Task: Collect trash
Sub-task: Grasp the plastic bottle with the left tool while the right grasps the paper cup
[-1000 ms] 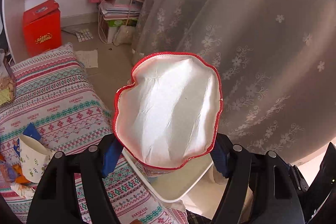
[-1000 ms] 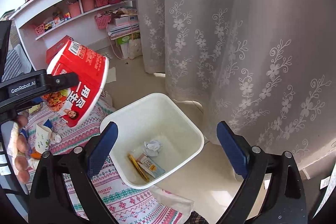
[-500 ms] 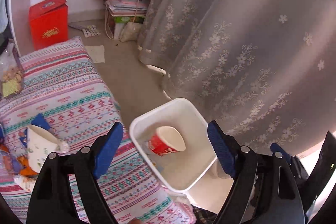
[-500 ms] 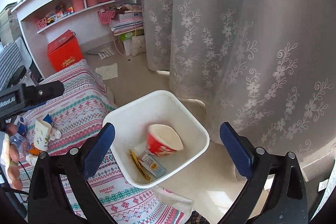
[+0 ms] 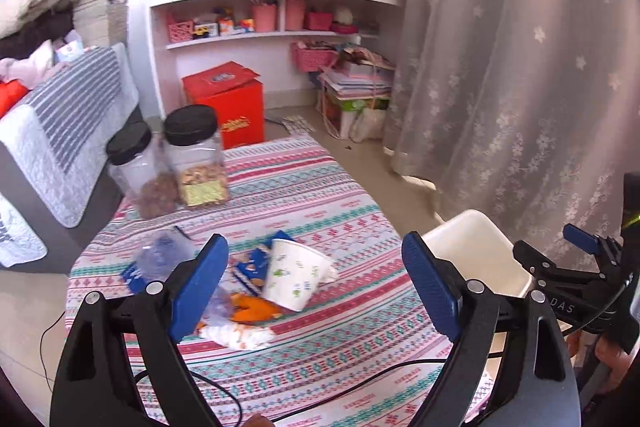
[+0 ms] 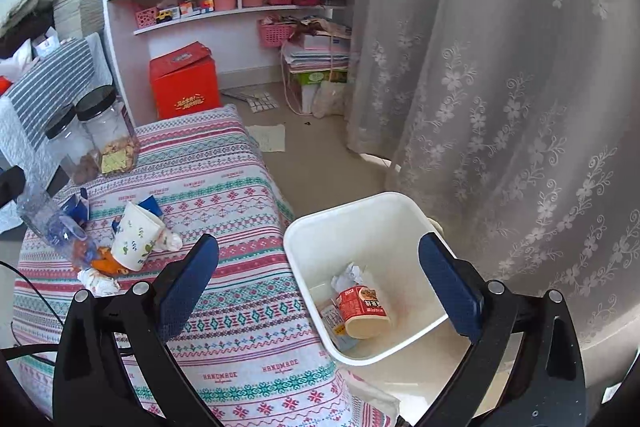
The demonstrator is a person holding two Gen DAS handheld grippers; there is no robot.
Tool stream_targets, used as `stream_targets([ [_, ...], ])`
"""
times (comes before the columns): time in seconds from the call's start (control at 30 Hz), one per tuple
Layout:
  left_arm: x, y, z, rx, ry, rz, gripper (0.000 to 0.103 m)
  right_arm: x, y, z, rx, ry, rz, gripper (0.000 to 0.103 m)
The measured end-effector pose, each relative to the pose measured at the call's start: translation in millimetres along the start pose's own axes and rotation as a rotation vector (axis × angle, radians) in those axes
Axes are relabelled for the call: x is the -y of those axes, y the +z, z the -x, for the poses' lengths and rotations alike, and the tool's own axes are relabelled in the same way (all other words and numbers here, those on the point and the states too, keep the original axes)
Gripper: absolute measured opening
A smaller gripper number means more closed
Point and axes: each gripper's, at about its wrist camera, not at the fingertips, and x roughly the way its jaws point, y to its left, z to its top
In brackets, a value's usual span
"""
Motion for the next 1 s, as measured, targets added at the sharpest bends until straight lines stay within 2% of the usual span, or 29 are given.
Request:
stream_targets([
  [0.07,-27.2,-4.6,6.0,0.016,0.055,0.048,0.089,-13.6,0.3,-1.9,-0.005,0.009,0.026,0.096],
  [0.2,-72.0,-20.3,-8.0,-0.035,0.114,0.177,0.089,-34.0,1.5,-4.2,-0.011,0.024,0.056,0.096],
  [0.37,-86.7,-47.4,-41.3,-0.079,0.158,0.278,0.089,-49.5,4.3,-10.4,-0.025,0.034,0.073,0.096],
  [0.47,-90.6,-55.9,-59.2,-0.074,0.187,0.330,0.089,-54.6,3.5,-17.1,-0.043,0.035,0.077,0.096],
  [0.7,-103.4,-63.9,-99.7,-0.101,0.253,0.400,0.089,-63.8,2.2,-32.6,-0.097,0.057,0.063,0.096],
  [0.77,-110.4,-65.5,-107.4,-0.106,0.252,0.424,0.088,-66.3,0.7,-41.4,-0.130,0.072,0.046,0.096],
  [0.83,-115.1,-65.0,-111.6,-0.120,0.230,0.428,0.071,-71.6,-1.1,-51.7,-0.165,0.094,0.032,0.096],
  [0.87,-116.6,-64.0,-112.4,-0.131,0.209,0.417,0.049,-74.9,-2.0,-56.8,-0.182,0.110,0.023,0.096],
  [0.9,-117.7,-62.4,-111.5,-0.140,0.203,0.403,0.045,-78.6,-2.9,-62.2,-0.200,0.127,0.012,0.096],
  [1.0,-123.6,-58.5,-97.3,-0.148,0.172,0.379,0.044,-88.5,-4.6,-81.1,-0.266,0.212,-0.054,0.096],
])
